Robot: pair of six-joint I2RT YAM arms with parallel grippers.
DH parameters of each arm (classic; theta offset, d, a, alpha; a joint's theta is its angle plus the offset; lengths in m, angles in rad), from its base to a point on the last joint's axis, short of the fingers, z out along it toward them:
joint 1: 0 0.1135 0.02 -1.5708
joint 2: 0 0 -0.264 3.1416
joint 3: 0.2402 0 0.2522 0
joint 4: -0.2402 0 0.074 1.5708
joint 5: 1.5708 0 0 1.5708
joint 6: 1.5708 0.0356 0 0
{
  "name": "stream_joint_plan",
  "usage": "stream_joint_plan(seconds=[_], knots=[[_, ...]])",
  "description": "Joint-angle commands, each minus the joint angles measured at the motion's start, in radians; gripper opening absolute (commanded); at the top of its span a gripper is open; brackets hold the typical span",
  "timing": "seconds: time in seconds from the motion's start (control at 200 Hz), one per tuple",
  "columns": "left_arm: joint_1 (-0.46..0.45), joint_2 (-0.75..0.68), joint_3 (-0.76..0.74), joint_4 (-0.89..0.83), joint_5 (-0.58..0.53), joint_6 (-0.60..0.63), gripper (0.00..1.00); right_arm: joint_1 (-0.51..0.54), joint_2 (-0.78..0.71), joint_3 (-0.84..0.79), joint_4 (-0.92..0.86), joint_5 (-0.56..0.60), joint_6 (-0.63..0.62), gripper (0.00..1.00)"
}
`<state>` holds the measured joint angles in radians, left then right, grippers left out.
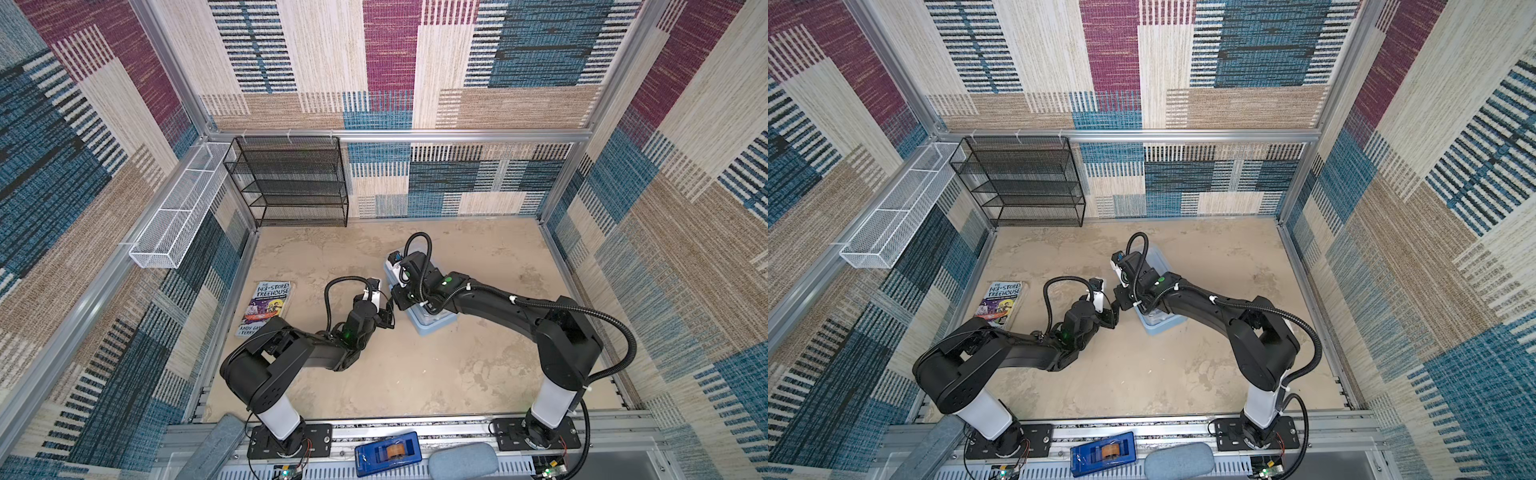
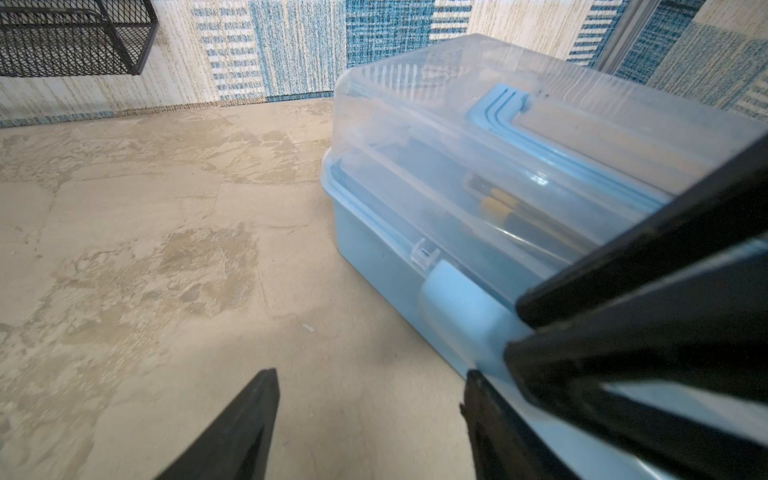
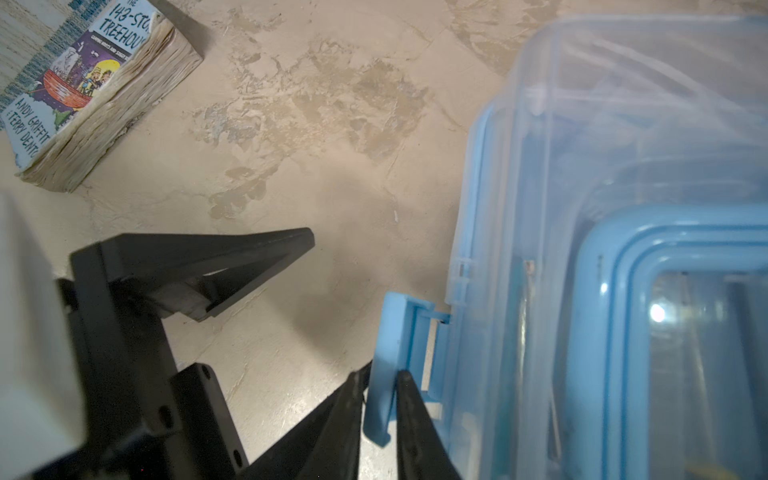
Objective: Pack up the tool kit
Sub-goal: 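Move the right gripper to the blue latch on the box's far end, then push the far blue latch up against the lid with the right gripper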
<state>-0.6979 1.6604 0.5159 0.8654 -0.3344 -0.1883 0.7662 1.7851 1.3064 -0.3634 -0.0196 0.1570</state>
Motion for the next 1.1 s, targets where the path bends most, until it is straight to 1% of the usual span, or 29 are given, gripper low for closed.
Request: stream_joint_plan(seconds=[0.0, 0.045, 0.15, 0.225, 0.371, 0.491, 0.626, 0.836, 0.977, 1.092], knots=[[0.002, -0.003, 0.004, 0.005, 0.006, -0.018, 0.74, 0.0, 0.007, 0.0, -0.032, 0.002, 0.019, 0.23], [0.001, -0.005, 0.003, -0.001, 0.005, -0.016, 0.74, 0.0, 0.003, -0.003, -0.027, 0.002, 0.023, 0.3], [0.002, -0.011, 0.001, -0.008, 0.002, -0.014, 0.73, 0.0, -0.011, 0.003, -0.025, 0.019, 0.032, 0.38], [0.002, -0.013, -0.002, -0.012, 0.0, -0.013, 0.74, -0.001, -0.02, 0.013, -0.027, 0.026, 0.035, 0.39], [0.002, -0.016, -0.002, -0.013, -0.002, -0.013, 0.74, -0.001, -0.019, 0.021, -0.032, 0.028, 0.035, 0.3], [0.002, -0.018, -0.002, -0.014, -0.002, -0.012, 0.73, 0.0, -0.001, 0.021, -0.044, 0.019, 0.032, 0.25], [0.002, -0.017, -0.004, -0.014, -0.002, -0.016, 0.73, 0.001, 0.004, 0.016, -0.044, 0.025, 0.031, 0.22], [0.003, -0.015, -0.003, -0.013, -0.002, -0.015, 0.73, 0.0, 0.012, 0.02, -0.05, 0.032, 0.028, 0.2], [0.003, -0.015, -0.002, -0.019, -0.002, -0.017, 0.74, 0.0, 0.018, 0.019, -0.06, 0.037, 0.031, 0.11], [0.003, -0.015, -0.005, -0.019, -0.003, -0.018, 0.73, -0.001, 0.021, 0.013, -0.062, 0.035, 0.033, 0.12]])
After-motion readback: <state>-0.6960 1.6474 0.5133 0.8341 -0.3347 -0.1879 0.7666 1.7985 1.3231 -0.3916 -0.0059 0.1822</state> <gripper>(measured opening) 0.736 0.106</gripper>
